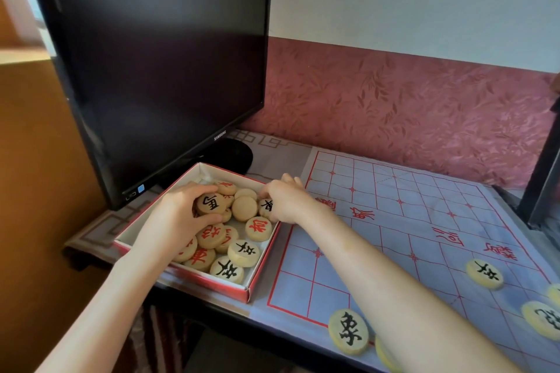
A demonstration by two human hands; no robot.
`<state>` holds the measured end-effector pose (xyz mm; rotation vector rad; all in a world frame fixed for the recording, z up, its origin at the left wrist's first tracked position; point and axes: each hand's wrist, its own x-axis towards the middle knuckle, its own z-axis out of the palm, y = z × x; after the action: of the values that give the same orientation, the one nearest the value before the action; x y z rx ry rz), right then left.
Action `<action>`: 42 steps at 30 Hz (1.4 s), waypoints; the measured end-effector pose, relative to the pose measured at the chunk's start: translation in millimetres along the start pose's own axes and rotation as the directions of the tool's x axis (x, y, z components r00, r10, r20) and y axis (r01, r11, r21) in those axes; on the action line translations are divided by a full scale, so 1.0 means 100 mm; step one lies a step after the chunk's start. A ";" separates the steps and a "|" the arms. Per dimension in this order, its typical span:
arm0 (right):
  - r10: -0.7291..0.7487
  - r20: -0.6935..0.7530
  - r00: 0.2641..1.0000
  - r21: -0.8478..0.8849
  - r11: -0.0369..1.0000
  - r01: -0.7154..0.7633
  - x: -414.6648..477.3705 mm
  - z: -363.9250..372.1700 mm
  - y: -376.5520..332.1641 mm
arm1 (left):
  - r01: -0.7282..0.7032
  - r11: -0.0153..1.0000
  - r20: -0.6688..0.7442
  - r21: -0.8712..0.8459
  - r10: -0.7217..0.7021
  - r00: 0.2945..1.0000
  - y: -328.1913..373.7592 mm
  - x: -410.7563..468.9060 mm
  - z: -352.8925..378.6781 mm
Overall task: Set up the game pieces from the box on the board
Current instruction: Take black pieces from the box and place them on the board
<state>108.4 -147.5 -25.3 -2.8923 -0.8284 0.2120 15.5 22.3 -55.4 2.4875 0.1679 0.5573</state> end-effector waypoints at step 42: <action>-0.011 -0.195 0.981 0.463 0.880 0.102 -1.35 0.09 0.46 | -0.315 0.923 0.229 -0.221 0.363 0.903 0.72 -0.93 0.15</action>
<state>17.7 -257.4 -28.0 -2.3832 -0.7091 0.1128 -62.8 -67.1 -58.4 2.3944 -0.4146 0.3491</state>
